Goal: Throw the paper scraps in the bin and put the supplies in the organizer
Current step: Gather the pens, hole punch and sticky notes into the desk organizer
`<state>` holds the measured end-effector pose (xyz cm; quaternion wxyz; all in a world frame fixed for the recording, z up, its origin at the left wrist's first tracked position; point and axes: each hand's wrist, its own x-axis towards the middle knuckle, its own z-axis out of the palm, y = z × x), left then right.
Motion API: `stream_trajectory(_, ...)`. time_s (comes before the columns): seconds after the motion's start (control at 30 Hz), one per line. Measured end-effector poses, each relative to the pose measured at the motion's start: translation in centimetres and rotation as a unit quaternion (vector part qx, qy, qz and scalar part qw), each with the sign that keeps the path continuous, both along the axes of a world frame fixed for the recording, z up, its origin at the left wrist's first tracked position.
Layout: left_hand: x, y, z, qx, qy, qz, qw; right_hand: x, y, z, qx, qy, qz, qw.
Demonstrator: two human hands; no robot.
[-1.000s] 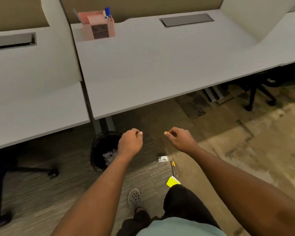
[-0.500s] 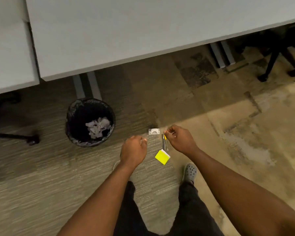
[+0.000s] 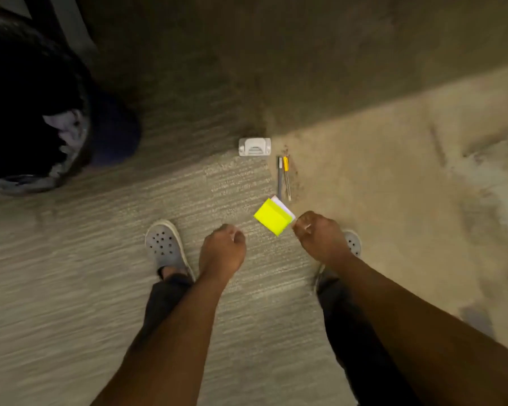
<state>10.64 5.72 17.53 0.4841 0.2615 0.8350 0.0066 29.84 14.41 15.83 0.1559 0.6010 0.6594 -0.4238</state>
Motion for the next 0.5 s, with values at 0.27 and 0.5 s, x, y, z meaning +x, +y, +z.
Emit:
stream_trajectory(0.27, 2.5, -0.2, -15.2, -0.074, -0.012, -0.062, 0.995, 1.8, -0.9, -15.6, -0.042, -0.046, -0.031, 0.998)
stream_trajectory(0.5, 5.0, 0.8, -22.9, -0.092, 0.005, 0.099, 0.991, 0.0, -1.9, -21.8, 0.025, -0.033, -0.037, 0.998)
